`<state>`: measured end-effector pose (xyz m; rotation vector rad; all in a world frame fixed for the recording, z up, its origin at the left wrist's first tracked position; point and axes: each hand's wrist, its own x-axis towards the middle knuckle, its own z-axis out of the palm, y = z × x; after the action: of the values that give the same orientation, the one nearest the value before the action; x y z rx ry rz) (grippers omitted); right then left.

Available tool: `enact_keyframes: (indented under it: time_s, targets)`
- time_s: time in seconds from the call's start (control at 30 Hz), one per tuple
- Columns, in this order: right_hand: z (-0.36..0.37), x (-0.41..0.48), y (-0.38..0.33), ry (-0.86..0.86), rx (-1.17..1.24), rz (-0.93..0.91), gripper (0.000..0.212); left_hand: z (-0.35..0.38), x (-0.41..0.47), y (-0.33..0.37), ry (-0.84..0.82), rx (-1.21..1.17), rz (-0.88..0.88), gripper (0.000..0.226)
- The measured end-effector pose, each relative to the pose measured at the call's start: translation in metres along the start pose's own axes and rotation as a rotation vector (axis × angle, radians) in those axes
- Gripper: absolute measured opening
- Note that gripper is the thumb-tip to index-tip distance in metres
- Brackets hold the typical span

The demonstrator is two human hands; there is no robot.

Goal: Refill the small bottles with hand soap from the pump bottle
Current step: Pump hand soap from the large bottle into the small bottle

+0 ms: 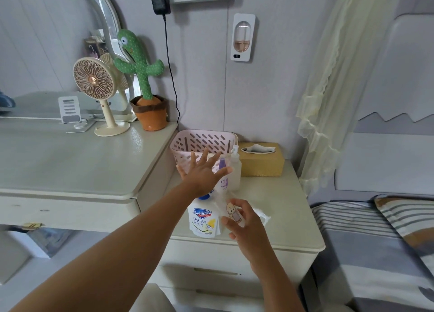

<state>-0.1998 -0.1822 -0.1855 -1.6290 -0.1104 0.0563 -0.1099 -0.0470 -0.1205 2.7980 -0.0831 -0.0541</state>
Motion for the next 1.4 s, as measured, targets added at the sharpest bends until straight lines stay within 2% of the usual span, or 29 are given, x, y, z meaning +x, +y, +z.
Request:
enact_keyframes:
  time_s: [0.13,0.3,0.47,0.63,0.87,1.0,1.13,1.27,1.4]
  targets:
    - [0.000,-0.002,-0.002,0.001,0.020,0.008,0.031,-0.001,0.004,0.001,-0.004,0.027,-0.011,0.073]
    - [-0.001,-0.003,-0.006,-0.002,0.031,-0.002,0.032,-0.018,-0.009,0.015,-0.010,0.090,0.078,0.061]
    - [0.000,-0.003,-0.003,-0.006,0.023,0.001,0.033,-0.011,-0.007,0.007,-0.001,0.019,0.077,0.058]
    - [0.003,-0.004,0.001,-0.009,0.019,0.025,0.033,0.007,0.010,-0.006,-0.050,0.017,-0.015,0.070]
    - [0.000,-0.002,-0.004,-0.003,0.021,-0.004,0.033,-0.018,-0.005,0.012,-0.059,0.088,0.094,0.061]
    - [0.001,0.000,-0.001,0.000,0.009,-0.006,0.033,-0.007,0.004,0.002,-0.026,-0.007,0.038,0.066]
    - [0.005,-0.001,0.003,0.001,0.029,0.015,0.033,0.004,0.008,-0.006,-0.052,0.010,0.006,0.069]
    - [0.004,-0.001,0.003,0.007,0.021,0.013,0.033,-0.008,-0.001,0.003,-0.090,0.142,0.069,0.059]
    - [0.000,0.002,0.000,0.017,0.001,-0.016,0.033,-0.017,0.000,0.008,-0.063,0.068,0.084,0.064]
